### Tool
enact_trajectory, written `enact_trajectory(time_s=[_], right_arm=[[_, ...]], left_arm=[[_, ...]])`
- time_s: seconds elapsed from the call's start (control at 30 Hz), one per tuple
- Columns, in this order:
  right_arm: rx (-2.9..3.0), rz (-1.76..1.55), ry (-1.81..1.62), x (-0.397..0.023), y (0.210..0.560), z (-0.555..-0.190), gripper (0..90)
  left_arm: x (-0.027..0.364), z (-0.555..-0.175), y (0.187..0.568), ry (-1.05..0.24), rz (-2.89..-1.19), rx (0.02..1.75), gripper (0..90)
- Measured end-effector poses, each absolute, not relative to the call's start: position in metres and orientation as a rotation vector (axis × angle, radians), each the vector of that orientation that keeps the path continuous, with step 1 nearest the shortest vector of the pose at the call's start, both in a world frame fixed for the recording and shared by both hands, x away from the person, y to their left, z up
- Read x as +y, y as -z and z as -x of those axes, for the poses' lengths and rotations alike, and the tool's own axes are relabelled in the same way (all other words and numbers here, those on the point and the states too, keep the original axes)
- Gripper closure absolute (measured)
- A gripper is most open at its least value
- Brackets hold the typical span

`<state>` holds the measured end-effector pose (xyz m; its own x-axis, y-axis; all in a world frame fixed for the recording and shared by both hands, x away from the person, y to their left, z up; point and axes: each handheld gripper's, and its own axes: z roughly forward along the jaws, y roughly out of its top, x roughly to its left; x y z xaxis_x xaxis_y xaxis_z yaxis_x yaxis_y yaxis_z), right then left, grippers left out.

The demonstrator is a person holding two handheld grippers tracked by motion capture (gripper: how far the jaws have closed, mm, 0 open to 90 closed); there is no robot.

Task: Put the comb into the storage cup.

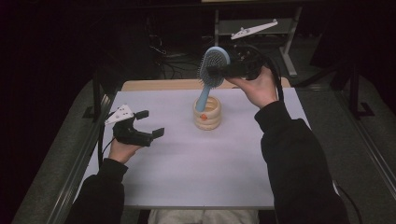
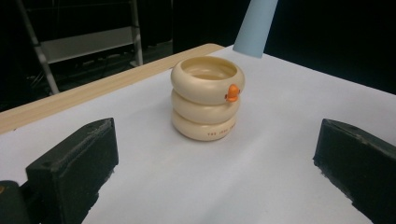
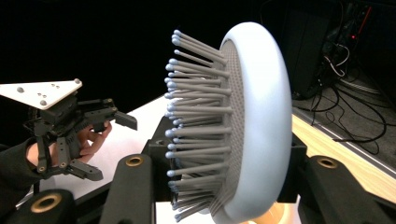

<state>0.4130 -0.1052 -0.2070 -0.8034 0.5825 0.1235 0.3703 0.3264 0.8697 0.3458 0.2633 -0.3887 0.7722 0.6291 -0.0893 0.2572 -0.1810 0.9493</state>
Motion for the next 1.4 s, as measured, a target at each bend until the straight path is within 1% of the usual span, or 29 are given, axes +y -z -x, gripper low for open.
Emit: enact_trajectory(time_s=[0.47,0.93,1.4], right_arm=[[2.359,-0.893,-1.453,-0.110,0.205,-0.425,52.9],[2.357,-0.899,-1.421,-0.108,0.209,-0.437,52.6],[2.338,-0.935,-1.396,-0.112,0.219,-0.452,52.5]], left_arm=[[0.293,-0.335,0.399,-0.420,-1.719,0.742,0.0],[0.321,-0.326,0.412,-0.435,-1.614,0.763,0.0],[0.335,-0.316,0.424,-0.446,-1.599,0.782,0.0]])
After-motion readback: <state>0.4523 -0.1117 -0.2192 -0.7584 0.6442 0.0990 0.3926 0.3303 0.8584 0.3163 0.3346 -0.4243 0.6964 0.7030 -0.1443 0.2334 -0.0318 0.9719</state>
